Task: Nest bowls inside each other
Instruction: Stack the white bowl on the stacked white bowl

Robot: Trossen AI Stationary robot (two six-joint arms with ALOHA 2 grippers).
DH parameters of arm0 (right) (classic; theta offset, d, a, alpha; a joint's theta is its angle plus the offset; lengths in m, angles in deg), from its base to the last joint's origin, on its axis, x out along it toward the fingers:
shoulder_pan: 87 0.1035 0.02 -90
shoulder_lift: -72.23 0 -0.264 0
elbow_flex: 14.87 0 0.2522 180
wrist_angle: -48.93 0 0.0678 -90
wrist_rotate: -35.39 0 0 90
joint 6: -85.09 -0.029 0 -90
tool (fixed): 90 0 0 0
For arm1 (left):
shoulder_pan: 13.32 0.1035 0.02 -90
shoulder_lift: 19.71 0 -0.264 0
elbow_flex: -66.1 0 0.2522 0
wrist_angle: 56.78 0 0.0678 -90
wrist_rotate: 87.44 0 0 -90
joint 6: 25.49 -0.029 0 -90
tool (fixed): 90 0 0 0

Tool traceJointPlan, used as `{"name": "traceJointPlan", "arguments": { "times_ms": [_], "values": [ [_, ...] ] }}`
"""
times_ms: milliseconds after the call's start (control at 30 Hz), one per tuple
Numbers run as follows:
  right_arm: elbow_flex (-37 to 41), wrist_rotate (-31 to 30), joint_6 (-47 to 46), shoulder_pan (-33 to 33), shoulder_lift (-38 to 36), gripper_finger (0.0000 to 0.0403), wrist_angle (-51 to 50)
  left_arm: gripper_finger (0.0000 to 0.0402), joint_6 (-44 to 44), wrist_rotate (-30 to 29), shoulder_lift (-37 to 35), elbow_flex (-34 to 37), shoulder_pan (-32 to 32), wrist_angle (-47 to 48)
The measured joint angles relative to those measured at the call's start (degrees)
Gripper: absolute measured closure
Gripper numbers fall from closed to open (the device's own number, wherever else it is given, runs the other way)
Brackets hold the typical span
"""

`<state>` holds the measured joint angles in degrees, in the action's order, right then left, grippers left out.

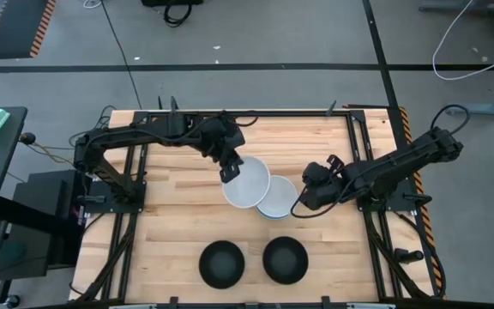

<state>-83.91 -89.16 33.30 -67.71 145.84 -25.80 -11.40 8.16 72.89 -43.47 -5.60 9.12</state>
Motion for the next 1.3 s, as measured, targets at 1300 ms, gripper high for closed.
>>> {"name": "traceJointPlan", "arguments": {
  "times_ms": [1300],
  "values": [
    [18.8, 7.9, 10.9, -0.1, 12.2, 0.0402, 52.5, 0.039, -3.2, 0.3, 6.4, 0.5, -0.2, 6.1]
  ]
}}
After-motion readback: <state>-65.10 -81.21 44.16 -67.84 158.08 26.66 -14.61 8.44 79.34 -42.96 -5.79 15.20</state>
